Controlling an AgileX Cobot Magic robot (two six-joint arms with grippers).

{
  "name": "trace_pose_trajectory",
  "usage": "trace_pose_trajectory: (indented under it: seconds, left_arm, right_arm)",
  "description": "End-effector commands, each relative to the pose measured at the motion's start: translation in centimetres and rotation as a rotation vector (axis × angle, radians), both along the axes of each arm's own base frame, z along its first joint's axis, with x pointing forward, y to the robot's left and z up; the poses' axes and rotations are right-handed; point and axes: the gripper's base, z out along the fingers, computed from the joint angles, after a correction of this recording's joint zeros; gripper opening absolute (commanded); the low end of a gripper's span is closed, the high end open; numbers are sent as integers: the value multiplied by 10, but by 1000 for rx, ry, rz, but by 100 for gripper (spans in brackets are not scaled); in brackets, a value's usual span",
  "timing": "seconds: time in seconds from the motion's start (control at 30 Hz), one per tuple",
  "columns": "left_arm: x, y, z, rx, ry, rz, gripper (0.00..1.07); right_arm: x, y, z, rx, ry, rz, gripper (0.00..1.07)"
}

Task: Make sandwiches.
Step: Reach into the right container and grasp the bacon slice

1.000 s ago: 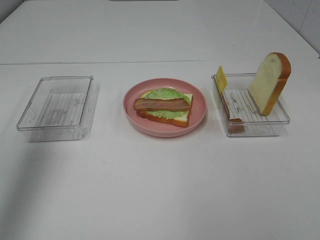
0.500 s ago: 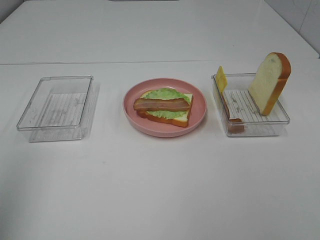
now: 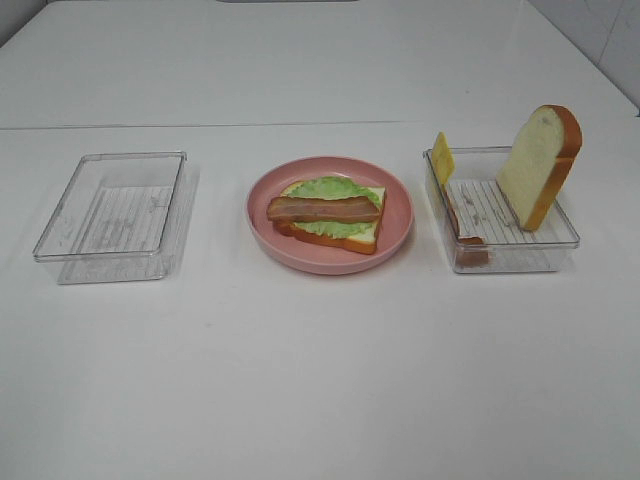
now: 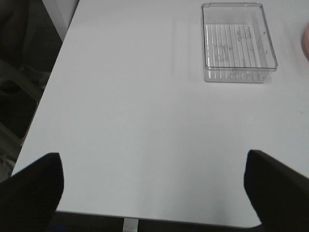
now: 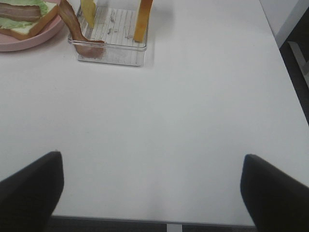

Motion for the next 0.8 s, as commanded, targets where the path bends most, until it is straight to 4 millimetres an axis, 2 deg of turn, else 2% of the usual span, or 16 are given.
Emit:
trace_pose_trajectory:
  seconds: [0.03, 0.13, 0.2, 0.3, 0.37, 0.63, 0.8]
  left_arm:
    - [-17, -1, -6, 12, -112, -19, 94]
    - [-29, -3, -14, 0, -171, -36, 94]
    - [-30, -4, -18, -2, -169, -45, 94]
    - [-25, -6, -29, -10, -105, -66, 94]
    - [-17, -9, -44, -20, -45, -100, 94]
    - [-13, -10, -40, -18, -109, -122, 94]
    - [-6, -13, -43, -38, -144, -136, 94]
  right_arm:
    - [-4, 0, -1, -10, -36, 0, 96]
    - [-4, 0, -1, -10, -36, 0, 96]
    - [-4, 0, -1, -10, -36, 0, 96]
    - [-4, 0, -1, -10, -36, 0, 96]
    - [-4, 0, 0, -10, -34, 0, 96]
    - [-3, 0, 0, -10, -29, 0, 96]
    - [-3, 0, 0, -9, -29, 0, 96]
